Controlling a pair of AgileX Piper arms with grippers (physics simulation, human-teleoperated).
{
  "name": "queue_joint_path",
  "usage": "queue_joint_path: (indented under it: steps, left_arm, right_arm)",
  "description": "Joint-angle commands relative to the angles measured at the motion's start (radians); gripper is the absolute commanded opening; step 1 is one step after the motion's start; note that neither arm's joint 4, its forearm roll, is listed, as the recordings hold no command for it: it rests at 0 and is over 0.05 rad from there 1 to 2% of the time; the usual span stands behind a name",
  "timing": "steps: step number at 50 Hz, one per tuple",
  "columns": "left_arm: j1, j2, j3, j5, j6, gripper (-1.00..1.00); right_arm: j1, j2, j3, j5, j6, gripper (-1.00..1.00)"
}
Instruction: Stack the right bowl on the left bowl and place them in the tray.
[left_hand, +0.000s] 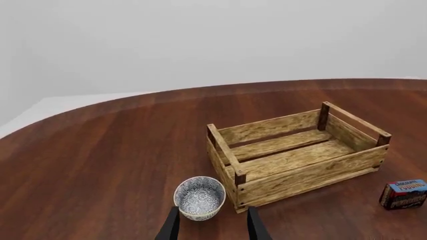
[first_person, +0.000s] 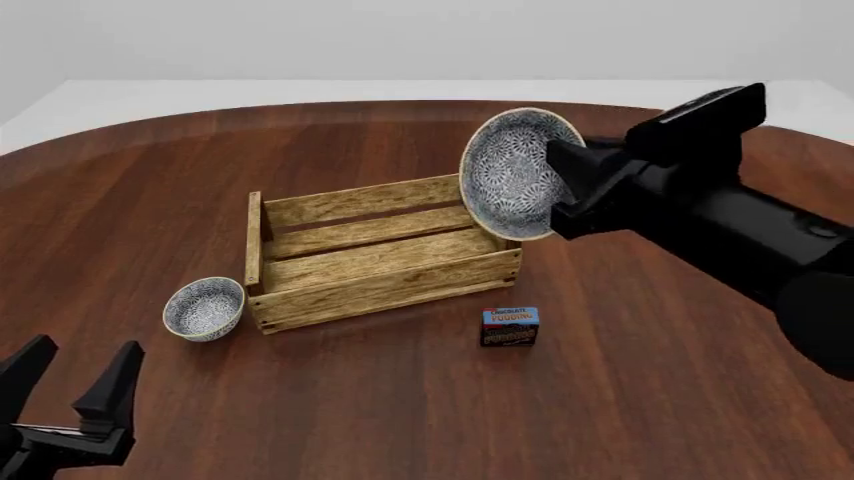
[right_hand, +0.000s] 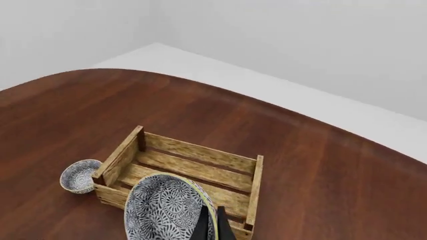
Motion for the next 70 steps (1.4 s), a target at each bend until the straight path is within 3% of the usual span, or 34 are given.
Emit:
queue_joint_path:
  steps: [1,15,23,28,31,38,70]
  left_arm:
    - [0.002,-0.009,0.002,0.005,-0.005,1.00]
    - [-0.004,-0.035,-0.005,0.037,-0.002,1.00]
    - [-0.021,0.108,-0.027,-0.071,-0.003,1.00]
    - [-0.036,0.253,-0.068,-0.144,-0.060,1.00]
    - [-0.046,0.270,-0.077,-0.153,-0.056,1.00]
    - [-0.138,0.463,-0.137,-0.249,-0.041,1.00]
    - [-0.374,0.625,-0.397,-0.177,0.027,1.00]
  right_arm:
    - [-0.030,-0.013,-0.006,0.028,-0.009,-1.00]
    - [-0.025,-0.010,-0.002,0.020,-0.003,-1.00]
    - [-0.023,-0.008,-0.002,0.019,-0.006,-1.00]
    - [-0.021,-0.005,-0.002,0.019,-0.007,-1.00]
    - [-0.021,-0.006,-0.002,0.019,-0.007,-1.00]
    - [-0.019,0.001,-0.002,0.016,-0.007,-1.00]
    - [-0.012,0.048,-0.002,-0.007,-0.011,-1.00]
